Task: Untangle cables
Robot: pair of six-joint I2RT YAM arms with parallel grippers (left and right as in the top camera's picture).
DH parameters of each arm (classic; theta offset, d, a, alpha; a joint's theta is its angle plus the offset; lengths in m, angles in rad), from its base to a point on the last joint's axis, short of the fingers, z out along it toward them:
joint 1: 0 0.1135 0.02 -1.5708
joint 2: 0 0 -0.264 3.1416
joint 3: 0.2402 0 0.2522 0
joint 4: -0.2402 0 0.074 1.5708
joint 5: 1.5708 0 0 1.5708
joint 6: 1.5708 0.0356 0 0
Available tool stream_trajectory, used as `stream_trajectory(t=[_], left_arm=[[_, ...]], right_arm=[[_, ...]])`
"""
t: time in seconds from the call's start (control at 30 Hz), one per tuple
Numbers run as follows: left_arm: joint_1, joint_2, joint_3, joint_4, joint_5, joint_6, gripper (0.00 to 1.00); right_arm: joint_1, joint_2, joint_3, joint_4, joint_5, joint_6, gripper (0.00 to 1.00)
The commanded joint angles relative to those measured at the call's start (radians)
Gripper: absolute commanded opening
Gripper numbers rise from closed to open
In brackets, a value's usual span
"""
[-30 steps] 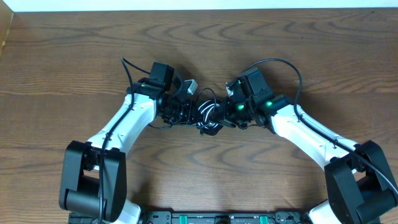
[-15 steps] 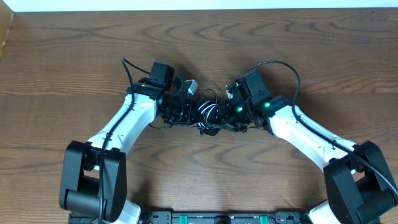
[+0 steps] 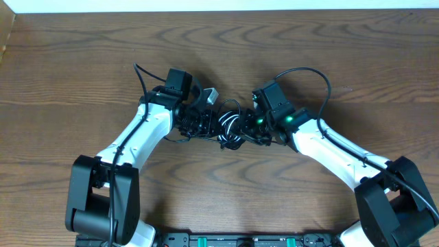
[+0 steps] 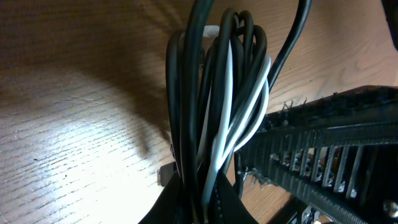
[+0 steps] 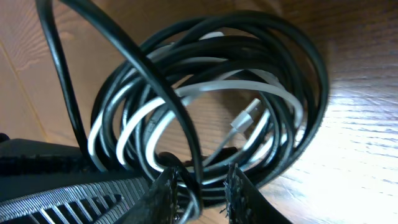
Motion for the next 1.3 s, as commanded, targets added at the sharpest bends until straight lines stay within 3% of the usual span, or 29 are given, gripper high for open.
stream_trajectory(t=[0.0,0.3,0.6,0.7,0.97,1.27], left_arm=[[0.002,-0.011,0.007,-0.004,0.002,0.002,0.08],[0.002,-0.011,0.007,-0.004,0.002,0.002,0.08],[0.002,-0.011,0.007,-0.004,0.003,0.001,0.08],[0.002,-0.011,0.007,-0.004,0.003,0.001,0.08],[0.002,-0.011,0.007,-0.004,0.002,0.002,0.08],[0.002,-0.011,0.007,-0.004,0.002,0.002,0.08]], right_arm=[[0.029,-0.016,0.007,0.003,0.078,0.077,0.24],[0.100,-0.016,0.006,0.001,0.219,0.191,0.26],[0.115,-0.016,0.006,0.005,0.271,0.199,0.11],[0.115,-0.016,0.006,0.000,0.285,0.197,0.01],[0.106,-0.036,0.006,0.001,0.263,0.092,0.01],[0.099,-0.219,0.006,0.000,0.262,-0.023,0.01]])
